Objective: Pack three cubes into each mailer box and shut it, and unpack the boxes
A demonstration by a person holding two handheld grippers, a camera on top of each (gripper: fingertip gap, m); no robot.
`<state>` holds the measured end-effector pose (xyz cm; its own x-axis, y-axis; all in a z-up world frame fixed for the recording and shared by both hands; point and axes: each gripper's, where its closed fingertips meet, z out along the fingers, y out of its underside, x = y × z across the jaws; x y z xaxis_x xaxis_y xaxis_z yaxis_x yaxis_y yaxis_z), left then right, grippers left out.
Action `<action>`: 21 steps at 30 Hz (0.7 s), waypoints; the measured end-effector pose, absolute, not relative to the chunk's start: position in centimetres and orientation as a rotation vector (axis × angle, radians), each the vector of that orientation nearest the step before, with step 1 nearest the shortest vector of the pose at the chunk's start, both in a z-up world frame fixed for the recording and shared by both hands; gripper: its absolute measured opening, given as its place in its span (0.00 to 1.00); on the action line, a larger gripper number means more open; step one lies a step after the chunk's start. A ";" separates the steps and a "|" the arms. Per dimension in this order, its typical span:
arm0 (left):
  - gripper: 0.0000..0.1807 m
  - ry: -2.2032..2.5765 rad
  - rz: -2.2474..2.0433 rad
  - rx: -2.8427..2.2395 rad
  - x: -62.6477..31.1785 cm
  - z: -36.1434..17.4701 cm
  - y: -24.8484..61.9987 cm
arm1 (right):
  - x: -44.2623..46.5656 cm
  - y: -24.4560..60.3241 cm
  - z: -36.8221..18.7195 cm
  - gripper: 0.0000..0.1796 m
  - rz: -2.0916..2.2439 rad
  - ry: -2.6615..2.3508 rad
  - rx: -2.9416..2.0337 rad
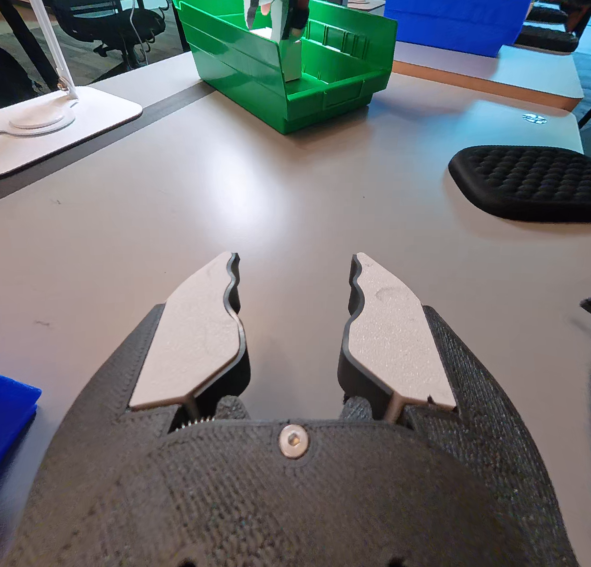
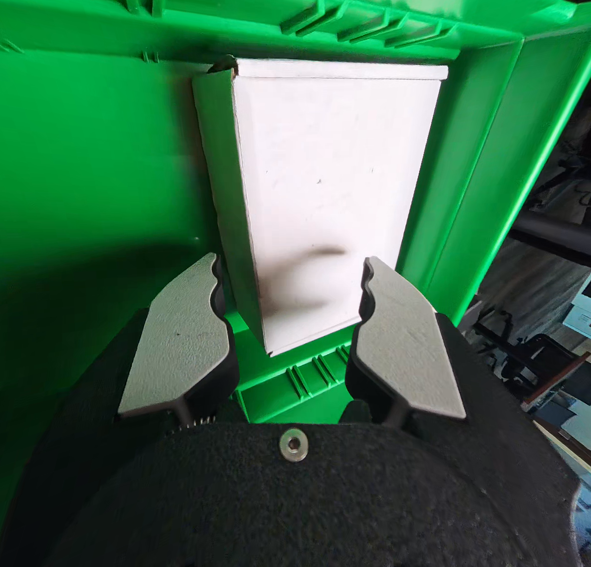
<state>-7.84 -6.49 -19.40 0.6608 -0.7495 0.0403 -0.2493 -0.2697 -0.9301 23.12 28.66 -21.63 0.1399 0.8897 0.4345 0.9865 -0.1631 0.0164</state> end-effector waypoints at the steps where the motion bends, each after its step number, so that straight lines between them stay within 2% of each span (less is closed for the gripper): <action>1: 0.37 0.795 -0.596 -1.828 -7.8 -19.4 -6.5 | 23.1 28.9 -21.8 0.45 -0.538 -1.815 -2.141; 5: 0.36 0.805 -0.582 -1.829 -7.9 -19.5 -6.7 | 22.9 29.0 -22.4 0.40 -0.567 -1.775 -2.164; 17: 0.36 0.823 -0.539 -1.810 -8.3 -19.0 -7.0 | 23.7 27.6 -22.4 0.37 -0.641 -1.663 -2.267; 21: 0.36 0.823 -0.520 -1.805 -8.5 -18.8 -7.0 | 24.2 27.8 -22.2 0.33 -0.731 -1.683 -2.189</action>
